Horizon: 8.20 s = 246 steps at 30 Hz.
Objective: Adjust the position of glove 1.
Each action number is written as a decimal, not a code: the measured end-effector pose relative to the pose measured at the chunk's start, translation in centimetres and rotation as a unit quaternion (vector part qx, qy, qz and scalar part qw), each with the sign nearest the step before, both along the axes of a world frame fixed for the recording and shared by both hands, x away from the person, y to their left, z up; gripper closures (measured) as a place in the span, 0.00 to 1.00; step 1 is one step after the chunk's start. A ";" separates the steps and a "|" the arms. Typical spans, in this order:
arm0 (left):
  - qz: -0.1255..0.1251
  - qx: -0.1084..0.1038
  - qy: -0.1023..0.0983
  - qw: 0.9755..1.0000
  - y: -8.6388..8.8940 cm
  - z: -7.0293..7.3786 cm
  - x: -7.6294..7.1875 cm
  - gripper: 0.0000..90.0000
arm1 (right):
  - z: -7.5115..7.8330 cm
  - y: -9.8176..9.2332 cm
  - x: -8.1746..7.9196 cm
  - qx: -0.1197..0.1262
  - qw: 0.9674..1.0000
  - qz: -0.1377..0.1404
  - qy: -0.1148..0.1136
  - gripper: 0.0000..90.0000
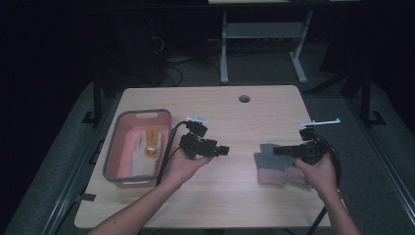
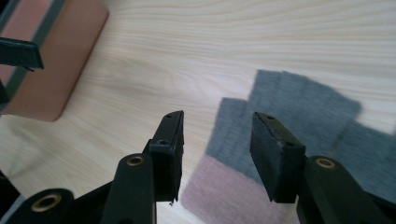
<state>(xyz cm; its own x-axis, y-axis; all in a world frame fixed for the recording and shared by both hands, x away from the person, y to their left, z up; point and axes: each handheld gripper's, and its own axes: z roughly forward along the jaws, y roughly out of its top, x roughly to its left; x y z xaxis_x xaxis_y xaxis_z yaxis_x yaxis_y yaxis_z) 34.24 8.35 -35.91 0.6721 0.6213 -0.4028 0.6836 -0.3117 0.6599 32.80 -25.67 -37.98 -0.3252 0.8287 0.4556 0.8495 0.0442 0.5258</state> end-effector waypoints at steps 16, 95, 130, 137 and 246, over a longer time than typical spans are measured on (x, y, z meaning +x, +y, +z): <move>-0.035 -0.001 0.007 0.999 -3.9 -1.8 -0.6 0.41 | -1.7 -2.8 -1.3 -0.033 0.999 -0.033 0.001 0.60; -0.021 -0.006 0.051 0.998 -5.0 -6.1 -0.7 0.36 | -3.5 2.4 -0.3 -0.121 0.992 0.026 0.004 0.90; -0.008 -0.021 0.130 0.991 -10.8 -10.3 1.1 0.39 | -6.4 -2.6 -0.9 -0.008 0.999 -0.041 0.035 0.52; -0.017 -0.023 0.135 0.990 -11.3 -10.7 0.9 0.43 | -7.8 -2.8 -1.2 0.023 0.997 -0.047 0.048 0.51; 0.043 -0.115 0.080 0.989 4.4 -2.3 1.1 0.71 | 0.2 11.4 2.8 0.146 0.987 0.065 0.001 0.82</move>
